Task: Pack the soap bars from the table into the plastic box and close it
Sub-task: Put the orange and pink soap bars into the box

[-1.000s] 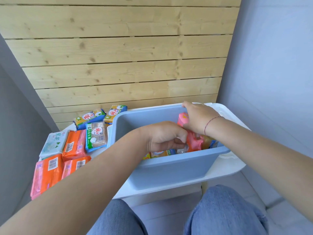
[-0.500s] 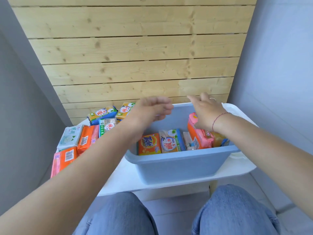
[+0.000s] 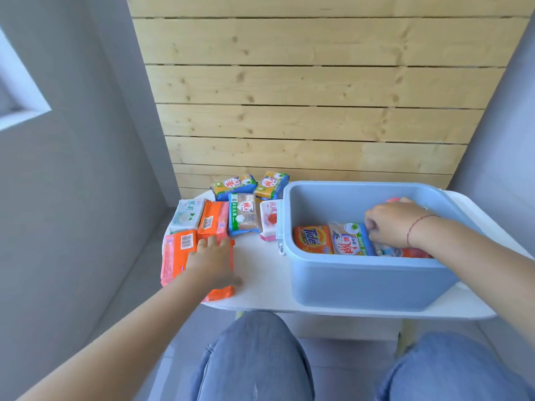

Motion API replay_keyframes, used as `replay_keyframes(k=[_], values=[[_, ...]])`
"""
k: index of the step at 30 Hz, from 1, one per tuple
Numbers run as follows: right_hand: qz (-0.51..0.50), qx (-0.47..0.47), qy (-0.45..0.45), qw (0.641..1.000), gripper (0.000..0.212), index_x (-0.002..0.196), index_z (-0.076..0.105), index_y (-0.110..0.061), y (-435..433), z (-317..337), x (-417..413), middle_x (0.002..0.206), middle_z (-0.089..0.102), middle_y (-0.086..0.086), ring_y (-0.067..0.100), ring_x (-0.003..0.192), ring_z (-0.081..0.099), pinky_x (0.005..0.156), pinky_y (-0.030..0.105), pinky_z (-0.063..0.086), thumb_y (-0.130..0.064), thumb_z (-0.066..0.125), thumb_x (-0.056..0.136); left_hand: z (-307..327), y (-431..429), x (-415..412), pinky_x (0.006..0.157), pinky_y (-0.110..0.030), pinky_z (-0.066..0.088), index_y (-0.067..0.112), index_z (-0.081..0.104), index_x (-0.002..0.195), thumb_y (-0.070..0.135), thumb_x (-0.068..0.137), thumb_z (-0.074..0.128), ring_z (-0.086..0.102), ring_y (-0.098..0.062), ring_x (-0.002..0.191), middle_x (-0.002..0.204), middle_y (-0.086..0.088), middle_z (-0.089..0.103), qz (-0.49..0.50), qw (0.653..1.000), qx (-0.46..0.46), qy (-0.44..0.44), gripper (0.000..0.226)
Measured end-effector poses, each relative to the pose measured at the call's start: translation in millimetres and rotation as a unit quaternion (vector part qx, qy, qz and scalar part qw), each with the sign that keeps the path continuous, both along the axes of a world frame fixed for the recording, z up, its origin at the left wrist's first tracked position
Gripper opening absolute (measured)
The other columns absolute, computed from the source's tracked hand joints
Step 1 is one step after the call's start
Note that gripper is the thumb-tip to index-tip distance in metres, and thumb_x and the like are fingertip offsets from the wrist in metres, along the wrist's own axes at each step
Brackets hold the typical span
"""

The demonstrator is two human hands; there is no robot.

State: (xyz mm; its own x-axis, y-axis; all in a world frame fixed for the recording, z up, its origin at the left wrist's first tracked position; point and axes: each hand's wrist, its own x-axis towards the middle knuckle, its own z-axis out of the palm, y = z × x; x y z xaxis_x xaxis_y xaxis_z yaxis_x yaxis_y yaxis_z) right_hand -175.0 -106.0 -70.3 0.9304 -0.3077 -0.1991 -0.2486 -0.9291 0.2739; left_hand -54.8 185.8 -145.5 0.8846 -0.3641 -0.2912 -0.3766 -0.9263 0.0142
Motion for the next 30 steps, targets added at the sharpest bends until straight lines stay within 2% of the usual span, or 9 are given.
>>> replay_keyframes(k=[4,9,15,18,21,24,27,28,30], values=[[-0.021,-0.017,0.006,1.0,0.022,0.096,0.064,-0.022,4.9,-2.1,0.0,0.103,0.068,-0.004,0.02,0.1,0.057,0.092,0.032,0.031,-0.025,0.047,0.083,-5.0,-12.3,-6.8,0.099,-0.044,0.039,0.013,0.03,0.138,0.035,0.078,0.06,0.026,-0.033,0.137,0.141,-0.011,0.034,0.069,0.994,-0.015,-0.078,0.07],[-0.033,-0.033,0.01,0.999,0.025,0.099,0.065,-0.021,14.4,-3.1,0.6,0.103,0.069,-0.002,0.021,0.102,0.054,0.084,0.032,0.022,-0.027,0.046,0.084,-1.7,-23.6,3.6,0.097,-0.049,0.041,0.013,0.027,0.139,0.025,0.077,0.064,0.014,-0.034,0.142,0.149,-0.011,0.021,0.128,0.991,-0.038,-0.033,0.072],[-0.037,-0.019,0.014,0.999,0.026,0.099,0.065,-0.02,15.2,0.1,-2.0,0.103,0.068,-0.002,0.02,0.1,0.056,0.085,0.033,0.025,-0.033,0.046,0.085,7.7,-23.2,11.4,0.1,-0.048,0.042,0.013,0.044,0.129,0.023,0.072,0.067,0.034,-0.04,0.129,0.139,-0.017,0.03,0.179,0.958,-0.224,0.012,0.063],[-0.041,-0.007,0.017,0.999,0.027,0.1,0.064,-0.02,15.0,1.4,-1.3,0.104,0.068,-0.002,0.02,0.1,0.056,0.088,0.034,0.027,-0.035,0.047,0.086,39.5,-22.4,8.7,0.097,-0.045,0.045,0.014,0.054,0.122,0.024,0.07,0.067,0.051,-0.035,0.113,0.123,-0.016,0.046,0.21,0.889,-0.406,-0.021,0.055],[-0.051,0.027,0.017,0.998,0.033,0.104,0.067,-0.018,12.9,6.0,-0.1,0.109,0.069,0.0,0.022,0.105,0.059,0.091,0.035,0.034,-0.037,0.047,0.087,95.3,-31.5,-0.2,0.089,-0.04,0.05,0.022,0.057,0.116,0.028,0.069,0.066,0.059,-0.026,0.102,0.118,-0.008,0.053,0.222,0.766,-0.601,-0.036,0.048],[-0.081,0.13,-0.016,0.988,0.035,0.107,0.068,-0.013,8.9,14.1,0.7,0.114,0.069,0.007,0.027,0.108,0.061,0.094,0.036,0.047,-0.037,0.049,0.089,139.1,-64.8,-13.9,0.074,-0.034,0.048,0.025,0.051,0.116,0.028,0.062,0.066,0.062,-0.024,0.092,0.115,-0.007,0.058,0.169,0.656,-0.732,0.076,0.056],[-0.133,0.349,-0.112,0.921,0.032,0.099,0.065,-0.009,4.4,21.4,1.8,0.102,0.069,0.014,0.025,0.093,0.066,0.084,0.035,0.049,-0.031,0.043,0.096,139.8,-130.5,-38.7,0.07,-0.035,0.052,0.011,0.055,0.118,0.017,0.07,0.068,0.062,-0.024,0.083,0.104,-0.013,0.064,0.14,0.683,-0.68,0.226,0.05],[-0.164,0.427,-0.147,0.877,0.032,0.092,0.064,-0.014,5.1,23.2,2.1,0.094,0.067,0.013,0.02,0.082,0.067,0.077,0.032,0.049,-0.032,0.038,0.097,131.5,-151.6,-47.7,0.078,-0.042,0.055,0.006,0.058,0.114,0.014,0.071,0.068,0.064,-0.027,0.088,0.107,-0.018,0.066,0.147,0.697,-0.649,0.269,0.044],[-0.21,0.498,-0.209,0.815,0.044,0.104,0.066,-0.018,1.8,24.8,4.4,0.102,0.064,0.009,0.018,0.089,0.065,0.087,0.032,0.048,-0.042,0.03,0.098,112.4,-184.0,-64.3,0.092,-0.047,0.051,0.003,0.062,0.109,0.013,0.075,0.065,0.065,-0.031,0.102,0.116,-0.021,0.065,0.169,0.72,-0.584,0.334,0.035]])
